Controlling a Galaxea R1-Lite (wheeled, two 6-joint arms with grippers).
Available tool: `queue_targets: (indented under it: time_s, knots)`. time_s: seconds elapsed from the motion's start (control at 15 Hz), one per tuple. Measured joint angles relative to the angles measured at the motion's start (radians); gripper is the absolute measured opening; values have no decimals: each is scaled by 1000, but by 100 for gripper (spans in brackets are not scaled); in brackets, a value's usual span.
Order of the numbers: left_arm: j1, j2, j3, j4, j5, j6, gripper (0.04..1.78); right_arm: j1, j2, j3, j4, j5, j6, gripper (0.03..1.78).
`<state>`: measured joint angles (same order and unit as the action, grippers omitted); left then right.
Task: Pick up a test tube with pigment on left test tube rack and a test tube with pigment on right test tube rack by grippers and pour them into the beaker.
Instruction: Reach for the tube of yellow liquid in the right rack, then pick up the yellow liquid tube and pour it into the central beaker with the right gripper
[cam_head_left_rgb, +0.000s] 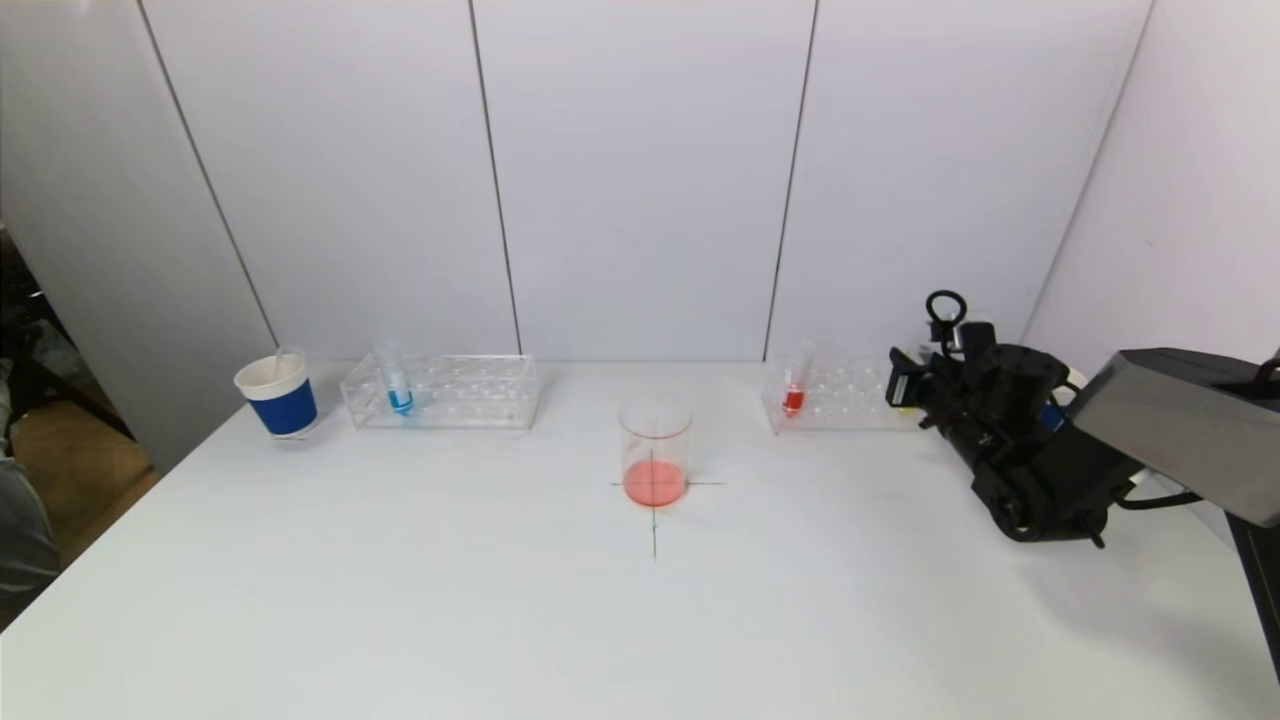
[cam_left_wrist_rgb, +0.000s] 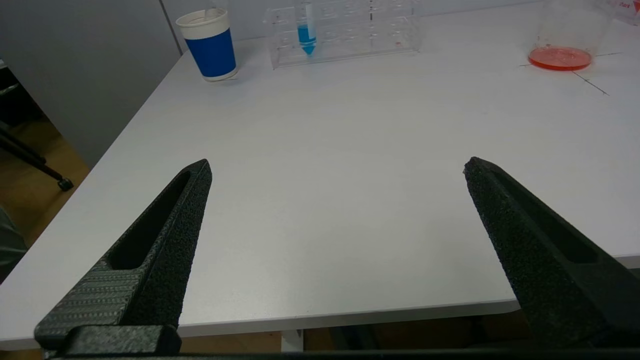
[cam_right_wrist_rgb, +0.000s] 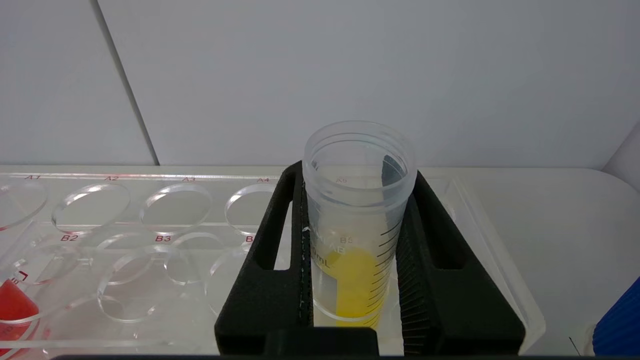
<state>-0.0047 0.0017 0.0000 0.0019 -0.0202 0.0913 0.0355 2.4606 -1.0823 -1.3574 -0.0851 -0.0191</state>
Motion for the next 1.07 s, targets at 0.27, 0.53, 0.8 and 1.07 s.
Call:
queue_targets:
  time_s: [0.27, 0.53, 0.8, 1.07]
  knots:
    - [0, 0, 0, 0, 0, 0, 176, -4, -34, 10, 13, 2, -14, 53]
    - [0, 0, 0, 0, 0, 0, 176, -6, -106, 13, 83, 2, -24, 53]
    - [0, 0, 0, 0, 1, 0, 176, -5, -232, -1, 215, 2, -35, 53]
    - [0, 0, 0, 0, 0, 0, 176, 1, -366, -39, 368, 3, -37, 53]
